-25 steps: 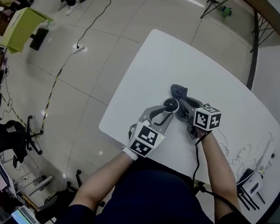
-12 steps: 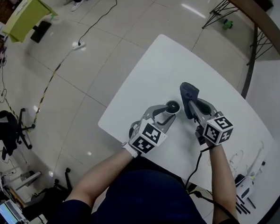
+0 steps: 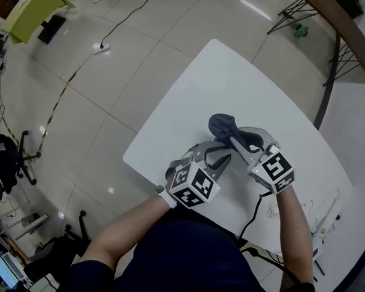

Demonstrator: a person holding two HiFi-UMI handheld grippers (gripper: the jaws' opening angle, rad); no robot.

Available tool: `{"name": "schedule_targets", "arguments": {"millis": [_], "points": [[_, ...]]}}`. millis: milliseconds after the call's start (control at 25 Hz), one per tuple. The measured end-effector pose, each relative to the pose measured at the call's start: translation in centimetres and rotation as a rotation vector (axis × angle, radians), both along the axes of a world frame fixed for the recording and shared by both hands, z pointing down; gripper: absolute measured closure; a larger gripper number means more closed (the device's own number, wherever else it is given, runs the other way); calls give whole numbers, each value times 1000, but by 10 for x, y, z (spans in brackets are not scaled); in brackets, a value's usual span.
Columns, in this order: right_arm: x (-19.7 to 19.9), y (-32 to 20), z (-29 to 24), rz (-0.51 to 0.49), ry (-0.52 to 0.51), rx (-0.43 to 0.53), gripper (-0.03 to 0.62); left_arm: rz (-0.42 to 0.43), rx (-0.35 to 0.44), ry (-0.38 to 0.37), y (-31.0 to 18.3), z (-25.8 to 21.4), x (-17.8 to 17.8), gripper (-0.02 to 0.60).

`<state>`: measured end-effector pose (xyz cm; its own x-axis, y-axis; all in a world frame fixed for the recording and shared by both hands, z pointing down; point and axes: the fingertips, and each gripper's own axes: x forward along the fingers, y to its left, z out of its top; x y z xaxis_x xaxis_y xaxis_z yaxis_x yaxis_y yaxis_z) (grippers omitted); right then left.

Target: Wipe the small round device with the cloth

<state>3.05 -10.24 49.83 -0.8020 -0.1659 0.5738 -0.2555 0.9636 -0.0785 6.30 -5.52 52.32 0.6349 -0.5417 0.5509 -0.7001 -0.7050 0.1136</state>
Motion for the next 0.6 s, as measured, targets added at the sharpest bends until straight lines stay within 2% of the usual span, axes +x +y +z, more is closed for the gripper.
{"name": "schedule_targets", "arguments": {"millis": [320, 600], "points": [[4, -31, 38, -33, -22, -203, 540, -5, -18, 0, 0, 3, 2, 474], [1, -32, 71, -92, -100, -421, 540, -41, -15, 17, 0, 2, 0, 488]]}}
